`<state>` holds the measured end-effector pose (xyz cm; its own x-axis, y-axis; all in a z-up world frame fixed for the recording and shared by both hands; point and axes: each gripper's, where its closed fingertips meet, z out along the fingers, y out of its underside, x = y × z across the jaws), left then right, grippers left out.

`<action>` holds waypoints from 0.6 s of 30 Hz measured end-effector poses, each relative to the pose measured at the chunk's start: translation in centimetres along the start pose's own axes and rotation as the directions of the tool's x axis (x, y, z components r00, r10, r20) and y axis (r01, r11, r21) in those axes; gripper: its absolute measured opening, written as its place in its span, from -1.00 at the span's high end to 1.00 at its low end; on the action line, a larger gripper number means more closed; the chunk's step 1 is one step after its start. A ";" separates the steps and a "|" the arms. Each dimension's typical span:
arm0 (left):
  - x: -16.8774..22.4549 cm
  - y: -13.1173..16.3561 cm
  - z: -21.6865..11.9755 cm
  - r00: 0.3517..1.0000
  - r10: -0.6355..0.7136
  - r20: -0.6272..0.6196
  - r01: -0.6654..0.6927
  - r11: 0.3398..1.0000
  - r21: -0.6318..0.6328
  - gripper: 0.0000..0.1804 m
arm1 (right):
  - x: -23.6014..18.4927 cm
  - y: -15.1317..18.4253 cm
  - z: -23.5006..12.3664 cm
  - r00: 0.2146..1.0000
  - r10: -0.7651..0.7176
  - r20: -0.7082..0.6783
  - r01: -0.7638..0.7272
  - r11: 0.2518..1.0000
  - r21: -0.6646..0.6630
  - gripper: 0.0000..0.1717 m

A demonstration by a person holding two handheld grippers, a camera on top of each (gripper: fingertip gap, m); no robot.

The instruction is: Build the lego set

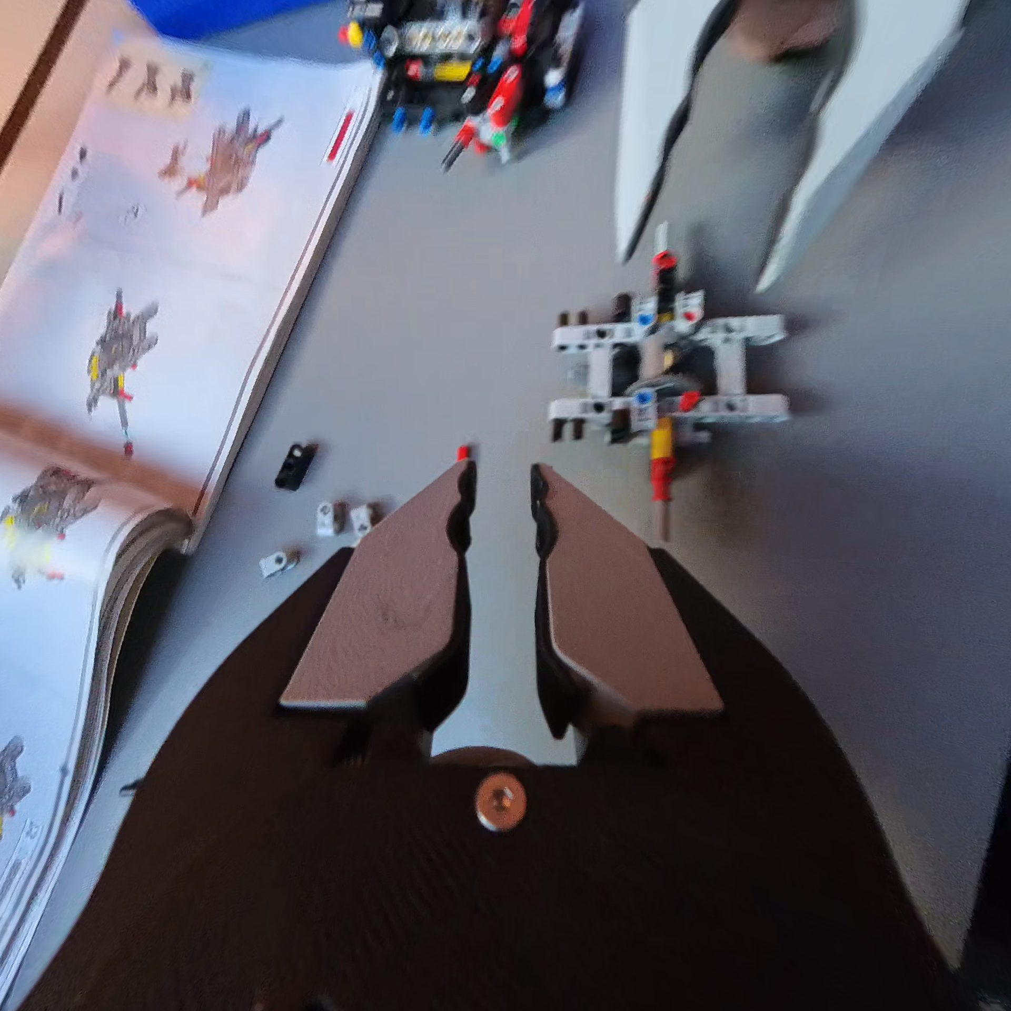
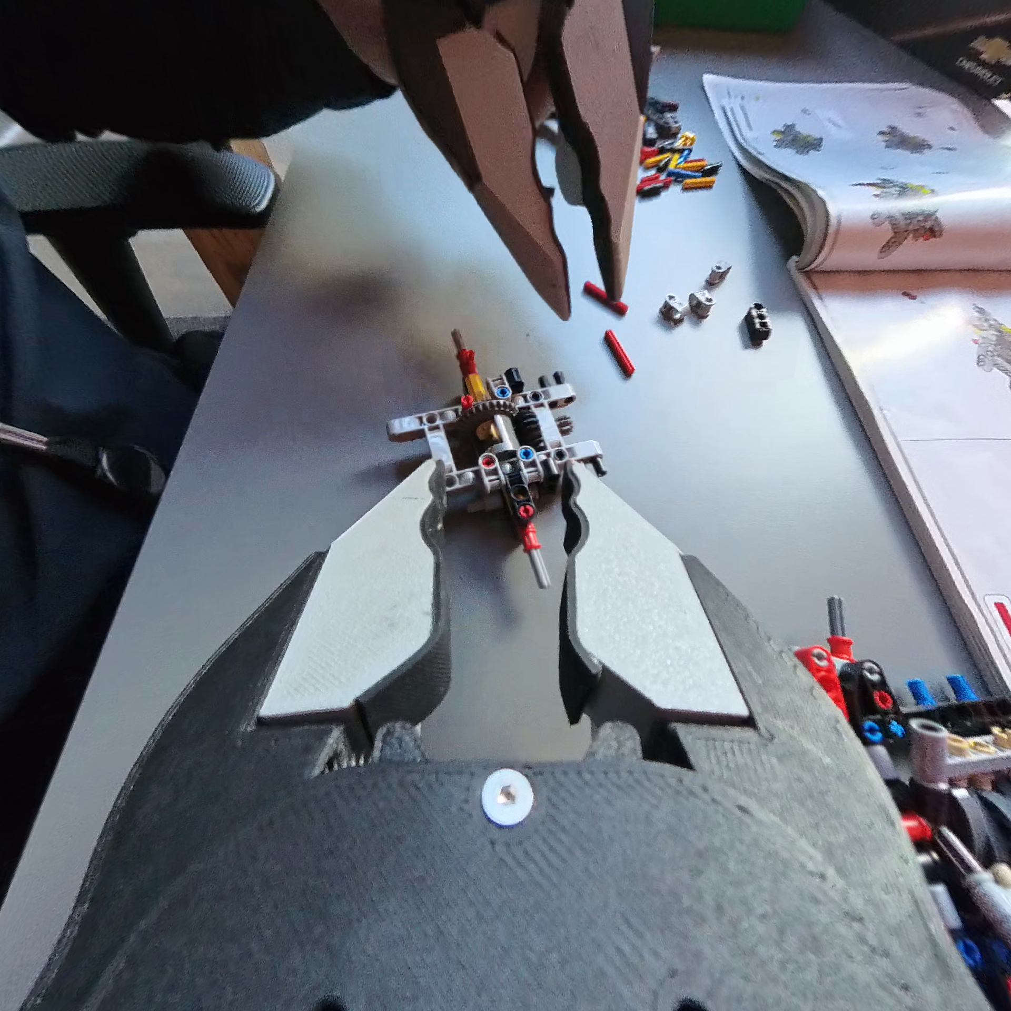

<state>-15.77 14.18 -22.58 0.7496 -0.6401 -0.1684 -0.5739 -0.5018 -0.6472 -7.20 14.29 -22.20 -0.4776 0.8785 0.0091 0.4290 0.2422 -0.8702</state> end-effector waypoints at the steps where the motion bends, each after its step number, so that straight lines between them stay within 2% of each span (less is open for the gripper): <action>1: -0.7 0.4 0.3 1.000 -0.016 0.014 0.017 1.000 -0.025 0.81 | 0.2 -0.1 -0.3 1.000 0.007 -0.006 -0.007 1.000 0.010 0.55; 5: -1.8 2.4 2.0 0.999 -0.029 0.034 0.034 0.987 -0.156 0.73 | 1.0 0.2 -1.4 0.999 0.013 -0.052 -0.012 1.000 0.020 0.55; 6: -1.6 2.5 2.3 0.999 -0.028 0.017 0.031 0.986 -0.165 0.83 | 1.2 0.3 -1.6 0.997 0.014 -0.070 -0.013 1.000 0.019 0.55; 8: -1.3 2.2 2.8 0.999 -0.036 -0.007 0.034 0.988 -0.149 0.98 | 1.6 0.1 -2.3 0.995 0.024 -0.098 -0.020 0.999 0.037 0.56; 14: -1.5 2.2 2.8 0.999 -0.042 -0.032 0.038 0.992 -0.121 0.99 | 2.2 0.0 -3.4 0.988 0.067 -0.141 -0.055 0.995 0.082 0.59; 18: -1.5 2.4 2.1 1.000 0.002 -0.022 -0.005 0.993 -0.121 0.99 | 2.0 0.3 -3.7 0.984 0.077 -0.164 -0.063 0.994 0.086 0.61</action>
<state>-17.52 15.17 -25.44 0.7411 -0.6535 -0.1537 -0.6131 -0.5655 -0.5516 -5.16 17.71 -20.62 -0.3113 0.9500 0.0226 0.3908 0.1496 -0.9082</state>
